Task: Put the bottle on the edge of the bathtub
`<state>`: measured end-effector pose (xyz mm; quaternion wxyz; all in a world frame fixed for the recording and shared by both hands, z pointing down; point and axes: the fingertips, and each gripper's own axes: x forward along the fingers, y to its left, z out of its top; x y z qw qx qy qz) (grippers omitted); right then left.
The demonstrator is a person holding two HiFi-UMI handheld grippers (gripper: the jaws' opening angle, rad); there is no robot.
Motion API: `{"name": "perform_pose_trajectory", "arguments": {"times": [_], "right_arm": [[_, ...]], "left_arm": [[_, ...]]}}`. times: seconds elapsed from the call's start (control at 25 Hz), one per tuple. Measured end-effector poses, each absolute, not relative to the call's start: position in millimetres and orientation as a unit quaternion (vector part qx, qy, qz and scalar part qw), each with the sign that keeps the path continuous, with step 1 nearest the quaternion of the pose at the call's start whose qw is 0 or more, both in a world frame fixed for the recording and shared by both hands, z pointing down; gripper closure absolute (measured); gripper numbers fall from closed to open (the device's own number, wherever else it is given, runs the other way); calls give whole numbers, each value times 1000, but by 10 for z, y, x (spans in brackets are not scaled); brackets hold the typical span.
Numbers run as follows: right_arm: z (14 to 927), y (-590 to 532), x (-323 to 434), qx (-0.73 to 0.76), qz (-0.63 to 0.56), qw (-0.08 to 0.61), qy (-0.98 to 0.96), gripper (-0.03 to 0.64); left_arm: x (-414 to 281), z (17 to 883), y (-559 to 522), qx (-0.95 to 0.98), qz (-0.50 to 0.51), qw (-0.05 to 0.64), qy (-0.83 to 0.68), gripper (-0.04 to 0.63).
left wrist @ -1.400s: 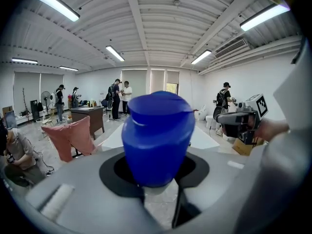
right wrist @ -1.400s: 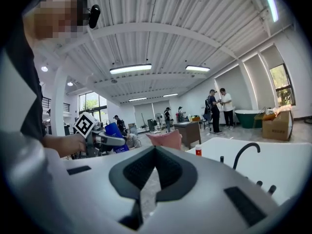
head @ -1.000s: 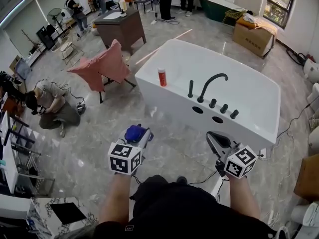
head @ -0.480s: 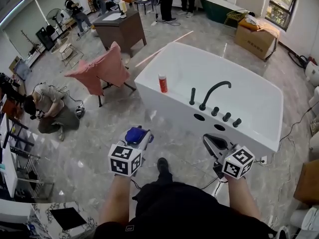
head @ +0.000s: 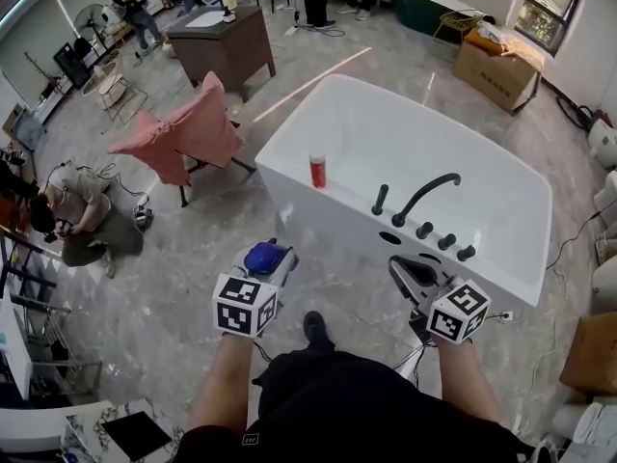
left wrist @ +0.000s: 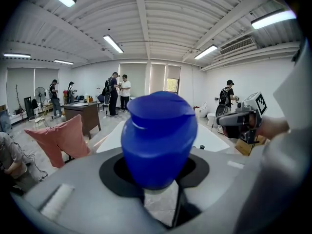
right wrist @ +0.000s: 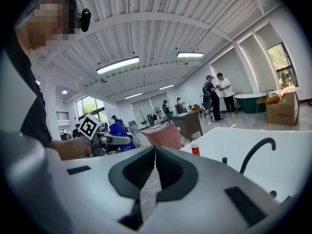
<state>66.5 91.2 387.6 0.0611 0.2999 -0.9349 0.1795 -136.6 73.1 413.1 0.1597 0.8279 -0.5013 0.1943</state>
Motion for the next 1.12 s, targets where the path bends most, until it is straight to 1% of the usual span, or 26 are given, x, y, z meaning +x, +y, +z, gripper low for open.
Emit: {"name": "perform_pose_trajectory", "arguments": {"times": [0.36,0.68,0.8,1.12], "right_arm": [[3938,402,175,302,192,70,-931,604],[3906,159,-19,320,196,73,-924,604],[3987,109,21,319,207,88,-921,604],[4027,-432,175,303,215,94,-923,604]], "left_arm": [[-1668,4224,222,841,198,162,-477,442],[-1853,4246,-99,851,184,165,-464,442],[-1829,4286,-188,852,181,174,-460,442],[-1550,4389,-622,845,189,189,-464,442]]}}
